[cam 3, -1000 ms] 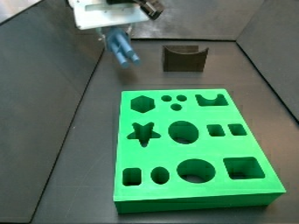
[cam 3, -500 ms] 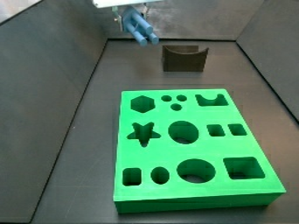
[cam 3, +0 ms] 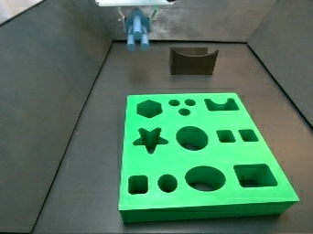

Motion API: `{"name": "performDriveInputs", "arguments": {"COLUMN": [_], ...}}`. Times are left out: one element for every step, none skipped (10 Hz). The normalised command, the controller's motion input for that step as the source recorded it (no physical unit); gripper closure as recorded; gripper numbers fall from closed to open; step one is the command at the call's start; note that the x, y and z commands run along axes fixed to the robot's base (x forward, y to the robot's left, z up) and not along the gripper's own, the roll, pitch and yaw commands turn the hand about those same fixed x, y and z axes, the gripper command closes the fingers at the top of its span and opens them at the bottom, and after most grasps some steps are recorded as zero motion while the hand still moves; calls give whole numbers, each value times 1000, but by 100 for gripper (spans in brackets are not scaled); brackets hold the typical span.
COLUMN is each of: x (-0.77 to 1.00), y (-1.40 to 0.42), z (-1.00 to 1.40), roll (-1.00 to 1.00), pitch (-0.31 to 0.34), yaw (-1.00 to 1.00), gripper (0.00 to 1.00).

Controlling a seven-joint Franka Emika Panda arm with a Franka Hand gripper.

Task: Pick up the 3 prong object. Move up. Rotate the 3 prong object. Place the 3 prong object on the fixture. Regrasp the 3 prong object. Move to above the board. Insert the 3 prong object.
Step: Rotate the 3 prong object.

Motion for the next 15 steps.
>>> {"name": "performDriveInputs", "arguments": {"x": [19, 21, 21, 21, 22, 22, 22, 22, 22, 22, 22, 22, 22, 22, 22], "y": [10, 13, 14, 14, 15, 16, 16, 16, 16, 16, 16, 16, 17, 17, 17], "z": [-28, -24, -23, -21, -20, -20, -20, -19, -19, -19, -19, -19, -19, -19, -19], "roll": [1, 1, 1, 1, 1, 1, 1, 1, 1, 1, 1, 1, 1, 1, 1], "pitch": [-4, -4, -4, -4, -5, -5, -5, -5, -5, -5, -5, -6, -6, -6, -6], "yaw": [-1000, -1000, -1000, -1000, -1000, -1000, -1000, -1000, -1000, -1000, -1000, -1000, -1000, -1000, -1000], "gripper": [100, 100, 100, 100, 100, 100, 100, 100, 100, 100, 100, 100, 100, 100, 100]}}
